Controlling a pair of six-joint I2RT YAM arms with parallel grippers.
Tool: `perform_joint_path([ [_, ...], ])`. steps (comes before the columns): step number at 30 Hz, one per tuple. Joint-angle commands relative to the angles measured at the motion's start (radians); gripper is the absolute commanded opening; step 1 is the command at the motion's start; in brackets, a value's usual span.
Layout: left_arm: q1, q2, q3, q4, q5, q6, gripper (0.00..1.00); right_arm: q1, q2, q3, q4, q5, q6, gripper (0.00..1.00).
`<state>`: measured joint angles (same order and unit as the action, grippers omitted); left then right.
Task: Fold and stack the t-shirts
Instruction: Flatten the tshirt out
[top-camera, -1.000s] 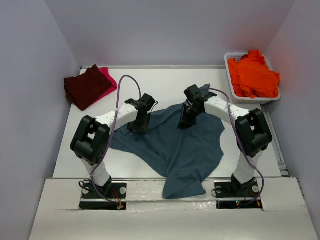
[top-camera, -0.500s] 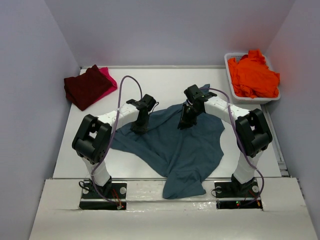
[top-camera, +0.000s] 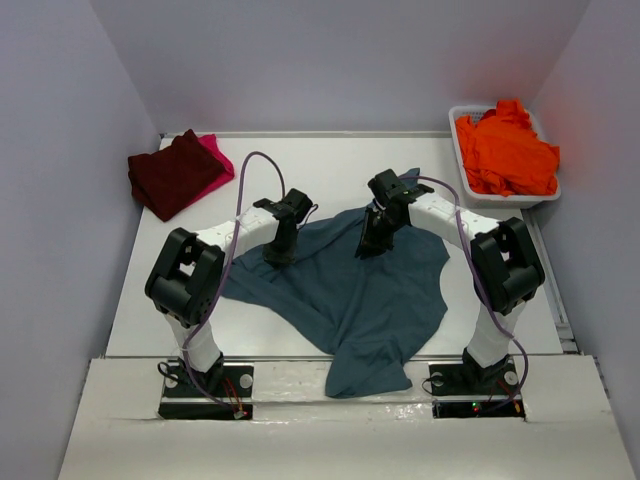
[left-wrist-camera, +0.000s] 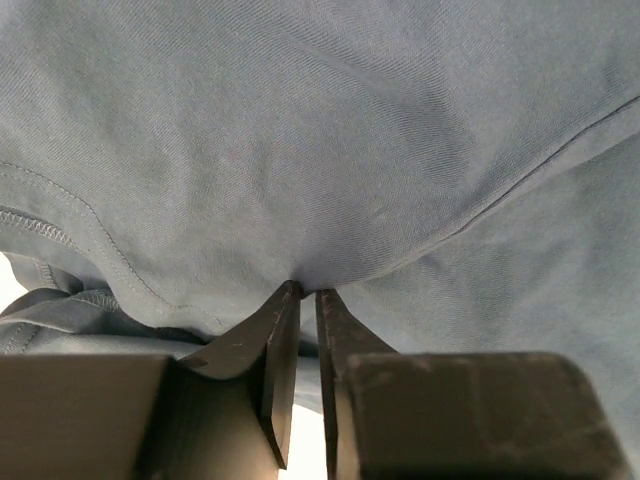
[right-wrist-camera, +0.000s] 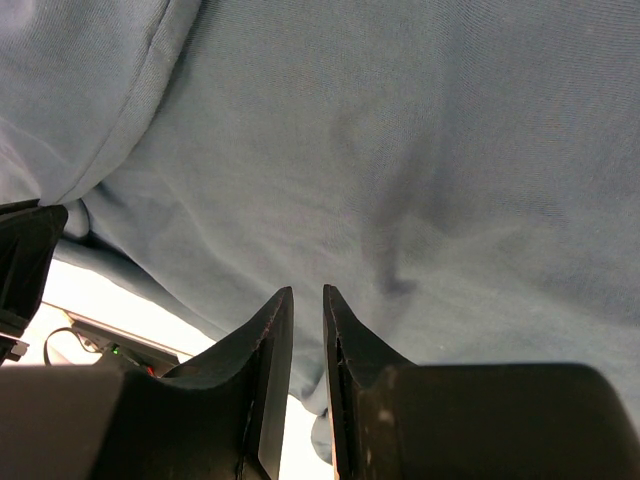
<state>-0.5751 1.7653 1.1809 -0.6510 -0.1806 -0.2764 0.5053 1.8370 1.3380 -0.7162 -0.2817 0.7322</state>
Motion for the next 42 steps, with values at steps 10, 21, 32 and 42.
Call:
perform_joint_path([
  [10,-0.005,-0.029,0.054,-0.010,-0.086,-0.023,0.06,-0.002,0.002,0.003,0.031,-0.005,-0.014,0.24],
  [21,-0.005,-0.056,0.170,-0.032,-0.327,-0.112,0.06,-0.002,0.024,0.015,0.018,-0.002,-0.033,0.24],
  [32,-0.005,0.109,0.411,-0.110,-0.476,-0.127,0.06,-0.002,0.038,-0.017,0.012,0.006,-0.059,0.23],
  [42,0.061,0.293,0.650,-0.151,-0.493,-0.103,0.06,-0.002,0.041,-0.034,-0.014,0.024,-0.089,0.23],
])
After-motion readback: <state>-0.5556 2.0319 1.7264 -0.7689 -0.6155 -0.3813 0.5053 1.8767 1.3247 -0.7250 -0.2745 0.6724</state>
